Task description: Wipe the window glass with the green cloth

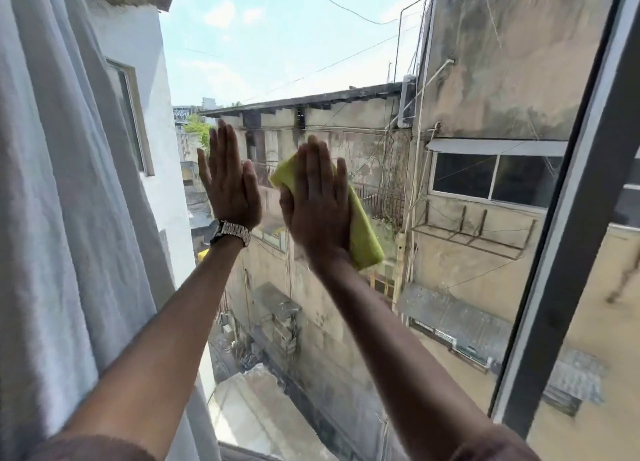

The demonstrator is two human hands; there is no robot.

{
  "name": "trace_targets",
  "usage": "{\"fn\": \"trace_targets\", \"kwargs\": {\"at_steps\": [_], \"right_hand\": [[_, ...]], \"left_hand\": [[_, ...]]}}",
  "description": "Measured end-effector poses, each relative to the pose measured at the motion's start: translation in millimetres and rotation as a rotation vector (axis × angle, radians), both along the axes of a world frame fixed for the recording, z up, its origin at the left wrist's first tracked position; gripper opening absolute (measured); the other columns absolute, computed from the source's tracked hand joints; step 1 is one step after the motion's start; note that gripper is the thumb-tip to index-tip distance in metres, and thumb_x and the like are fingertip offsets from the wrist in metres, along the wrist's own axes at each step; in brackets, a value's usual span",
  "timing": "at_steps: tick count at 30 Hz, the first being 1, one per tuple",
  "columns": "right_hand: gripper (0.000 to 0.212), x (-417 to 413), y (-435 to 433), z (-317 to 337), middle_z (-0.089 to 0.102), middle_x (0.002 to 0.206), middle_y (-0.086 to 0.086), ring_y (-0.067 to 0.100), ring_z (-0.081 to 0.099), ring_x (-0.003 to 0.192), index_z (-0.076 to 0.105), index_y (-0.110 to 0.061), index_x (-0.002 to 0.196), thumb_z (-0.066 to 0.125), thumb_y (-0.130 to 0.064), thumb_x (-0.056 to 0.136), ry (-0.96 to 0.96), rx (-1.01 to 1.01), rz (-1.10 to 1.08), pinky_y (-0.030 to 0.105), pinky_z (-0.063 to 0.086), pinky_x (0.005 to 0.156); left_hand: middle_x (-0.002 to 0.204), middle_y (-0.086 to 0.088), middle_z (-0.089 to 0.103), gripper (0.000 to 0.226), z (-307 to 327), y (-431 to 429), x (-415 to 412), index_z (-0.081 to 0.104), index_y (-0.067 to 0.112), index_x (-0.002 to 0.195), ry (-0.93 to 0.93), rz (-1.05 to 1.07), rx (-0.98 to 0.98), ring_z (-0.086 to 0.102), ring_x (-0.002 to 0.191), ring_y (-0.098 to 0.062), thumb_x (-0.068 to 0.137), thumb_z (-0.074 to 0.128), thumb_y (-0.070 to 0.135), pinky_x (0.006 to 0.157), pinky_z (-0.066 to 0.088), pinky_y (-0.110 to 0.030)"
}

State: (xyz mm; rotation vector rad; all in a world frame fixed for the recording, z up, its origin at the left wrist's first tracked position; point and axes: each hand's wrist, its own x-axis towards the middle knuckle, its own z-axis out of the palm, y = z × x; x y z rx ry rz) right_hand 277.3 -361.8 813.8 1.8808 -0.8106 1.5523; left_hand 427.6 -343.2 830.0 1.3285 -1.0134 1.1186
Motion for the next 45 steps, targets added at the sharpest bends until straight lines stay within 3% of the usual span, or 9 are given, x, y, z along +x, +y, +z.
{"fn": "trace_targets", "kwargs": {"at_steps": [4,13,16,22,26,30,35,39,45], "right_hand": [[0.064,19,-3,37,0.033,0.165,0.015,0.027,0.028,0.154,0.034,-0.001,0.156,0.045,-0.039,0.106,-0.021,0.004,0.017,0.046,0.01,0.129],[0.075,-96,-18,-106,0.031,0.166,0.014,0.022,0.017,0.156,0.025,-0.005,0.159,0.055,-0.045,0.103,0.132,0.078,-0.15,0.047,0.01,0.129],[0.074,-83,-17,-66,0.034,0.163,0.017,0.028,0.028,0.153,0.029,-0.001,0.157,0.052,-0.045,0.103,0.03,0.081,-0.161,0.051,0.014,0.127],[0.071,-20,-15,18,0.032,0.164,0.019,0.031,0.025,0.155,0.029,0.0,0.157,0.05,-0.043,0.104,-0.171,0.067,-0.043,0.051,0.011,0.129],[0.074,-36,-6,-69,0.027,0.166,0.016,0.029,0.021,0.156,0.023,-0.002,0.158,0.05,-0.046,0.104,-0.149,0.165,-0.047,0.049,0.008,0.13],[0.076,-87,9,-158,0.022,0.163,0.017,0.033,0.034,0.15,0.02,0.0,0.156,0.042,-0.05,0.103,-0.125,0.28,-0.138,0.061,0.024,0.12],[0.078,-105,-20,-6,0.031,0.162,0.026,0.038,0.027,0.153,0.03,0.009,0.154,0.047,-0.049,0.104,-0.37,0.24,-0.129,0.062,0.024,0.124],[0.067,-100,-32,64,0.035,0.162,0.023,0.036,0.03,0.152,0.035,0.003,0.154,0.046,-0.042,0.106,-0.328,0.074,-0.107,0.055,0.023,0.126],[0.055,-115,-29,-61,0.029,0.162,0.013,0.028,0.029,0.152,0.047,-0.003,0.15,0.065,-0.019,0.101,-0.148,-0.009,-0.017,0.049,0.022,0.127]], "left_hand": [[0.165,-0.017,0.032,0.06,-1,0,6,0.03,0.003,0.155,-0.019,0.005,0.013,0.026,0.156,-0.028,0.102,0.023,0.03,0.129,0.017,-0.054],[0.166,-0.017,0.027,0.056,-2,7,-7,0.024,0.006,0.157,-0.011,0.043,0.092,0.023,0.157,-0.032,0.104,0.03,0.023,0.129,0.016,-0.057],[0.166,-0.02,0.026,0.061,-6,10,-17,0.024,0.001,0.156,-0.008,0.016,0.13,0.022,0.156,-0.035,0.103,0.026,0.03,0.129,0.015,-0.057],[0.167,-0.02,0.022,0.066,-28,2,9,0.016,0.004,0.158,-0.226,-0.024,0.143,0.019,0.158,-0.035,0.099,0.029,0.029,0.129,0.014,-0.059],[0.168,-0.018,0.021,0.068,-26,-1,11,0.012,0.008,0.16,-0.232,0.002,0.139,0.013,0.16,-0.03,0.099,0.029,0.033,0.129,0.013,-0.059],[0.168,-0.018,0.021,0.068,-28,-2,13,0.01,0.01,0.16,-0.218,0.0,0.152,0.016,0.159,-0.032,0.1,0.029,0.036,0.128,0.015,-0.061],[0.169,-0.017,0.018,0.069,-26,4,6,0.005,0.011,0.16,-0.199,0.032,0.207,0.014,0.159,-0.031,0.1,0.026,0.036,0.129,0.014,-0.057],[0.167,-0.02,0.021,0.066,-33,0,-25,0.017,0.004,0.158,-0.028,-0.003,0.158,0.018,0.158,-0.034,0.101,0.024,0.034,0.129,0.011,-0.058],[0.171,-0.012,0.013,0.067,-43,-5,-31,0.011,0.01,0.16,0.011,-0.043,0.15,0.013,0.16,-0.025,0.102,0.013,0.043,0.132,0.007,-0.05]]}}
